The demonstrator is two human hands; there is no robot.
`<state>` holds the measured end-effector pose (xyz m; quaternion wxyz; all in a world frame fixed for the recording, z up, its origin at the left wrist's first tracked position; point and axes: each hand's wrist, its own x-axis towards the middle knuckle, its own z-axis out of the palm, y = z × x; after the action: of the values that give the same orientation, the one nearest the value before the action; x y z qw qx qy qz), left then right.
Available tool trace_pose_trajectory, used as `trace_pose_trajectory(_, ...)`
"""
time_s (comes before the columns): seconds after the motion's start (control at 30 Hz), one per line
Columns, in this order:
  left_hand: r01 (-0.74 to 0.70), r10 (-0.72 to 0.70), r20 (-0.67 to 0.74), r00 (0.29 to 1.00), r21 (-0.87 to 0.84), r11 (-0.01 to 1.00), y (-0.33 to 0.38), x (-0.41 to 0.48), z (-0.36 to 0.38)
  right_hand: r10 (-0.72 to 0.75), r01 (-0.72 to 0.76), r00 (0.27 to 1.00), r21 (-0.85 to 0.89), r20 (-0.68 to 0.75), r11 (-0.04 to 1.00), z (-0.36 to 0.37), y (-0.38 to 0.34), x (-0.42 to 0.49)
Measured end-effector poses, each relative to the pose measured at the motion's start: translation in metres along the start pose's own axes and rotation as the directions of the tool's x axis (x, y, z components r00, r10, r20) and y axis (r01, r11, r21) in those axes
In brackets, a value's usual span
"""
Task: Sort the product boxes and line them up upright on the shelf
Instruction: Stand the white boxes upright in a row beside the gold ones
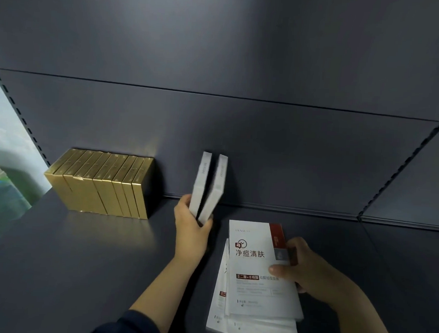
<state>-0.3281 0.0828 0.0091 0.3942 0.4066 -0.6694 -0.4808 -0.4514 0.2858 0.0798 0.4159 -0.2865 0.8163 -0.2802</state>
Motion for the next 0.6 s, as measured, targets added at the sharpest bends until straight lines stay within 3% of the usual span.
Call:
trace_pose_trajectory(0.23,0.001,-0.001,0.002,1.000,0.012,1.000,-0.002,-0.003,-0.006,0.016,0.006,0.976,0.099,-0.216,0.995,-0.011,0.001,-0.001)
trace_pose_trajectory(0.37,0.031,-0.032,0.013,0.999,0.014,0.999,-0.005,-0.004,-0.008,-0.110,0.167,0.942,0.158,-0.317,0.973,-0.021,-0.013,-0.006)
trace_pose_trajectory(0.5,0.049,-0.049,0.011,0.999,-0.006,0.999,-0.007,-0.004,-0.009,-0.331,0.441,0.888,0.384,-0.320,0.811,-0.029,-0.036,0.012)
trace_pose_trajectory(0.6,0.046,-0.046,0.020,0.999,-0.013,0.999,-0.008,-0.005,-0.010,-0.396,0.472,0.878,0.618,-0.269,0.629,-0.032,-0.059,0.046)
